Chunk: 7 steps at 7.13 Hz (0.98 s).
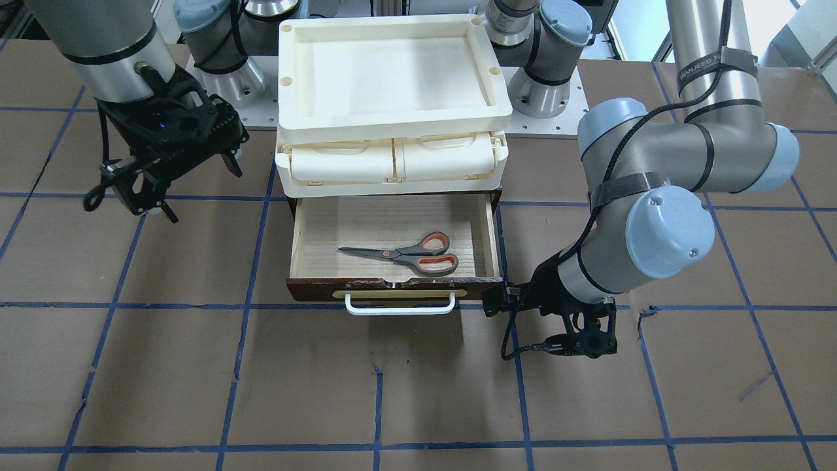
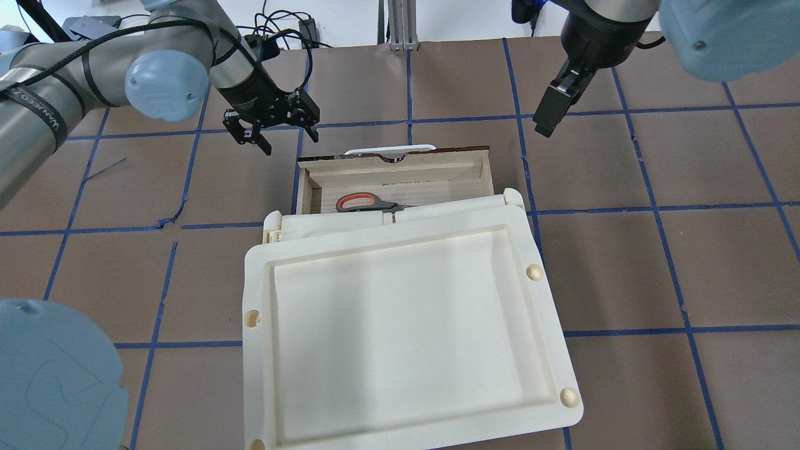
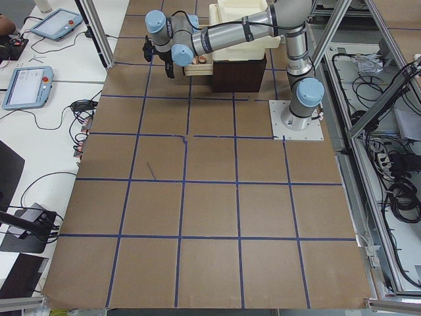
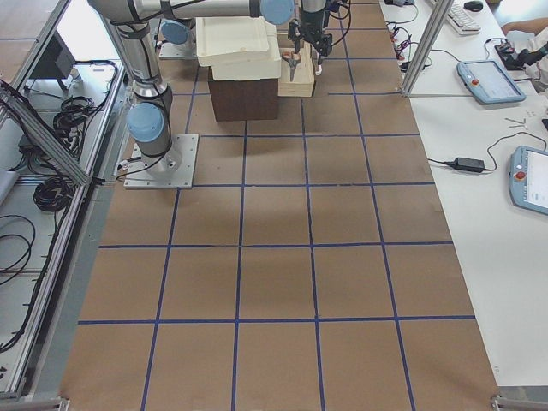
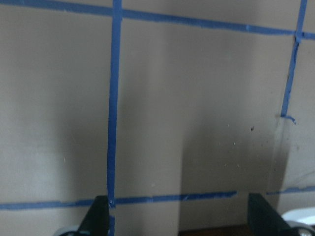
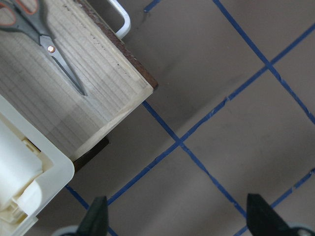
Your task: Put scissors in drawer and close it
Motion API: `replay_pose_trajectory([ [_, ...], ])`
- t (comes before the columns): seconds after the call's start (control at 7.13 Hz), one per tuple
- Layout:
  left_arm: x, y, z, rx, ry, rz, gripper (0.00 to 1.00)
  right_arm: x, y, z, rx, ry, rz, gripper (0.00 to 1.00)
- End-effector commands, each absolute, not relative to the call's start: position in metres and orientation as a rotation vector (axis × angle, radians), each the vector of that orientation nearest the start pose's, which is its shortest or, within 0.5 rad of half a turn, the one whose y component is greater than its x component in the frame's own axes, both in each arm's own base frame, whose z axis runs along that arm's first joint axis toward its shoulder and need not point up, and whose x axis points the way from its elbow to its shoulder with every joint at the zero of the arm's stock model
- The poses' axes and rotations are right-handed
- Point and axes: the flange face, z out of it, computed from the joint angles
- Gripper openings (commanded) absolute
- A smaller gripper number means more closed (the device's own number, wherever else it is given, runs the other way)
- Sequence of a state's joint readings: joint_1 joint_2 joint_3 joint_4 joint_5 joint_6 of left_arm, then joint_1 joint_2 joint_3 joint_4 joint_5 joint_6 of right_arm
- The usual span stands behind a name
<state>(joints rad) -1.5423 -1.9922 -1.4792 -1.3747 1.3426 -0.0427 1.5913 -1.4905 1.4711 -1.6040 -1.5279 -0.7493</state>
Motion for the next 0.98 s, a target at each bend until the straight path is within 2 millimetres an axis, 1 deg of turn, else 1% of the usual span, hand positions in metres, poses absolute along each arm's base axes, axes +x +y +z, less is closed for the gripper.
replay_pose_trajectory([
  [0.0, -0.139, -0.623, 0.307, -0.154, 3.347, 0.353, 1.0, 0.134, -0.511, 0.516, -0.662, 3.039, -0.062, 1.0],
  [0.14, -0.139, -0.619, 0.301, -0.156, 3.344, 0.379, 1.0, 0.133, -0.502, 0.526, -0.401, 3.087, -0.045, 1.0],
  [0.42, -0.139, -0.615, 0.296, -0.159, 3.338, 0.427, 1.0, 0.129, -0.501, 0.541, -0.128, 3.111, -0.038, 1.0],
  [0.56, -0.139, -0.611, 0.294, -0.162, 3.33, 0.477, 1.0, 0.125, -0.501, 0.537, -0.11, 3.105, -0.006, 1.0],
  [0.7, -0.139, -0.61, 0.296, -0.166, 3.328, 0.488, 1.0, 0.114, -0.503, 0.537, -0.074, 3.101, -0.007, 1.0],
  [0.84, -0.139, -0.608, 0.297, -0.168, 3.325, 0.509, 1.0, 0.103, -0.504, 0.533, -0.088, 3.108, 0.017, 1.0],
])
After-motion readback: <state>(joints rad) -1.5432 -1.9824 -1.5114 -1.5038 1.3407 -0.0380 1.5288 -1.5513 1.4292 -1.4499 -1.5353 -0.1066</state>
